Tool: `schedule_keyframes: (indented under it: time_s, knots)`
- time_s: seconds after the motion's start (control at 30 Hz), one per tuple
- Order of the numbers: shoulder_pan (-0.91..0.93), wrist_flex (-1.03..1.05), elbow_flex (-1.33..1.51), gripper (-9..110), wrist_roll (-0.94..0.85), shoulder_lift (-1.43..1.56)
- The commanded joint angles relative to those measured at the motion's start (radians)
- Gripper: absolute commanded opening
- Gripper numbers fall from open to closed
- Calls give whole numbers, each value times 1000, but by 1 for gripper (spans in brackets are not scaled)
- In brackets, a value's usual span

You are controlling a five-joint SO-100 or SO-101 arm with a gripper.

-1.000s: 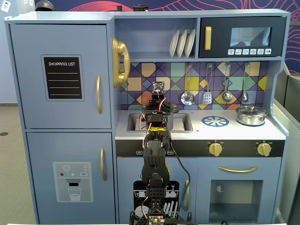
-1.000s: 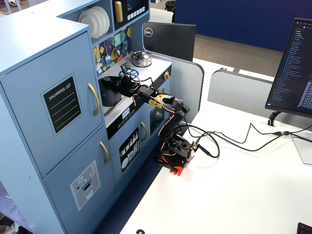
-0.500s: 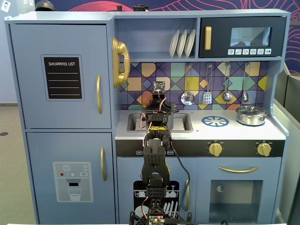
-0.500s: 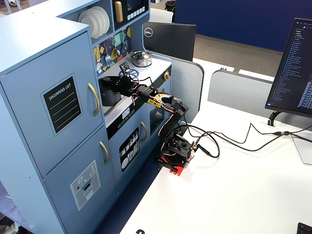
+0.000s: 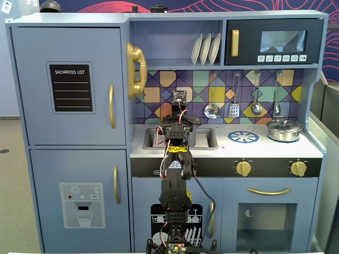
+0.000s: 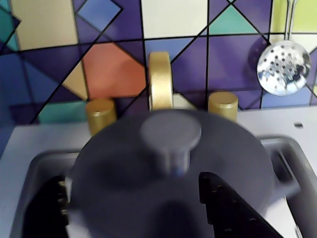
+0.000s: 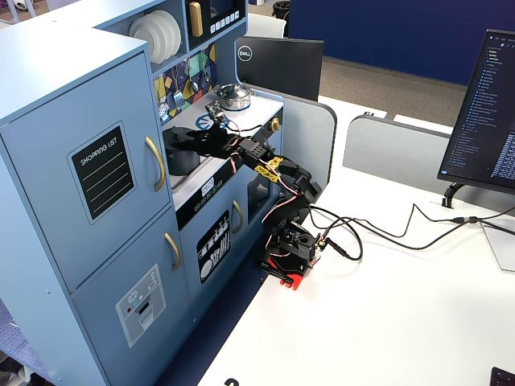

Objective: Pick up the lid from the counter and put it on the gray recipient

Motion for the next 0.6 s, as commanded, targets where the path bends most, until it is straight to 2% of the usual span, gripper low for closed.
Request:
schedule_keyframes:
  time_s: [0.0, 0.1, 0.23, 0.37, 0.47, 0.57]
  knots:
    - [15, 163, -29, 30, -8, 164]
    - [-26, 420, -34, 24, -8, 324]
    - [-95, 618, 61, 12, -49, 545]
    - [-72, 730, 147, 0, -15, 634]
    - [-31, 798, 259, 0, -2, 657]
    - [18, 750, 443, 0, -2, 675]
